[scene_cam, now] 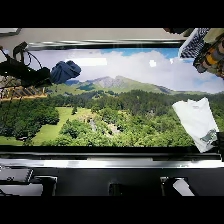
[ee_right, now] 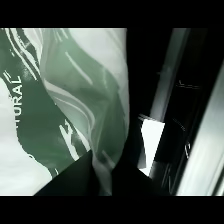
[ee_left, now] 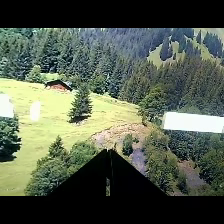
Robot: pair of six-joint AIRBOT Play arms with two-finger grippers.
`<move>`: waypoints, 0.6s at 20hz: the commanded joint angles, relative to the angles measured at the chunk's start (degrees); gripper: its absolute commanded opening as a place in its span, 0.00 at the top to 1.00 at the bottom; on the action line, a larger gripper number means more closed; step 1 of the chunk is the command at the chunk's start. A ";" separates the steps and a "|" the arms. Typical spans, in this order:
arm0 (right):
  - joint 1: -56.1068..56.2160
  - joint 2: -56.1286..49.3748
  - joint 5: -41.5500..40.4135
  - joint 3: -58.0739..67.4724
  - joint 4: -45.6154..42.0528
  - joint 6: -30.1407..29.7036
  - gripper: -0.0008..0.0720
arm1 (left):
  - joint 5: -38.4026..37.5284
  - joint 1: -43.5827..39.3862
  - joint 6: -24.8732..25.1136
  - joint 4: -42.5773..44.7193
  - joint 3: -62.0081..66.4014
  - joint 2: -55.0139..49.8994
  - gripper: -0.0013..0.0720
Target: Fold the clothes and pants, and hang the long-sleeved shirts on hangers.
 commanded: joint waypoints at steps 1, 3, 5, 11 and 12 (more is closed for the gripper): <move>-0.13 3.69 2.03 -3.72 -7.61 7.19 0.94 | 0.00 0.04 -0.04 -0.20 -0.02 -0.04 0.96; -0.13 4.52 4.24 -4.70 -9.03 8.85 0.94 | 0.00 -0.07 -0.17 -0.17 -0.02 -0.04 0.96; -0.13 4.57 5.81 -5.11 -9.11 9.27 0.94 | 0.00 -0.20 -0.17 -0.17 -0.02 -0.04 0.96; -0.13 4.57 11.89 -5.16 -9.29 12.33 0.69 | 0.02 -0.90 -0.17 -0.17 -0.02 -0.04 0.96; -0.13 4.57 12.94 -5.09 -9.27 12.94 0.47 | 0.00 -0.90 -0.17 -0.17 -0.02 -0.04 0.96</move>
